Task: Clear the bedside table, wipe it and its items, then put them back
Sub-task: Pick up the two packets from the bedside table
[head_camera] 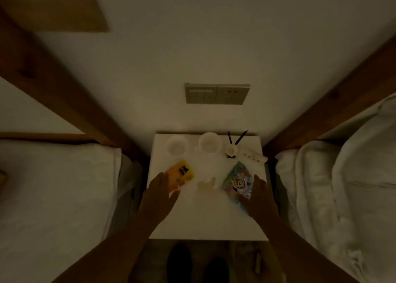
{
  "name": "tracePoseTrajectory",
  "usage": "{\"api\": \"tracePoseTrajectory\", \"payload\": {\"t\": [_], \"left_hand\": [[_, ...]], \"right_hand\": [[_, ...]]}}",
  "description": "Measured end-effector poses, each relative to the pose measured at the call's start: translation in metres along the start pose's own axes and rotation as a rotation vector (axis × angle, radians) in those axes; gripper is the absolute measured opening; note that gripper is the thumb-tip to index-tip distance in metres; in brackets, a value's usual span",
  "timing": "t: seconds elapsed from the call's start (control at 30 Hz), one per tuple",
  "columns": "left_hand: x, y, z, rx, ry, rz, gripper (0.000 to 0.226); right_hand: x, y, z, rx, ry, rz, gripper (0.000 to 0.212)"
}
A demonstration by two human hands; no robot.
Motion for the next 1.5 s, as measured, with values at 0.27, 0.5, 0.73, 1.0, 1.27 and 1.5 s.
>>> {"api": "tracePoseTrajectory", "payload": {"t": [0.27, 0.5, 0.73, 1.0, 1.27, 1.5], "left_hand": [[0.004, 0.049, -0.054, 0.046, -0.202, -0.016, 0.082], [-0.001, 0.067, -0.063, 0.066, -0.221, -0.231, 0.084], [0.006, 0.095, -0.035, 0.024, -0.330, 0.224, 0.019], [-0.089, 0.084, 0.052, 0.321, -0.394, 1.019, 0.010], [-0.167, 0.123, 0.112, 0.638, -0.347, 1.155, 0.026], [-0.212, 0.172, 0.149, 0.692, -0.324, 0.914, 0.015]], "right_hand": [[-0.045, 0.044, -0.042, -0.088, 0.068, 0.102, 0.110], [-0.051, 0.064, -0.044, -0.238, 0.075, 0.198, 0.105], [-0.071, 0.063, -0.029, -0.220, 0.105, -0.418, 0.029], [-0.091, 0.059, 0.047, -0.197, 0.202, -0.927, 0.017], [-0.143, 0.066, 0.130, -0.169, 0.344, -1.187, 0.021], [-0.190, 0.064, 0.187, -0.271, 0.477, -1.416, 0.042]]}}
Point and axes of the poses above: each hand's wrist, its own z-axis away from the middle knuckle, its own y-axis out of the palm, x = y × z, the point moved 1 cm from there along -z, towards the middle knuckle, and after that the axes turned 11 degrees about -z, right-handed, at the moved point
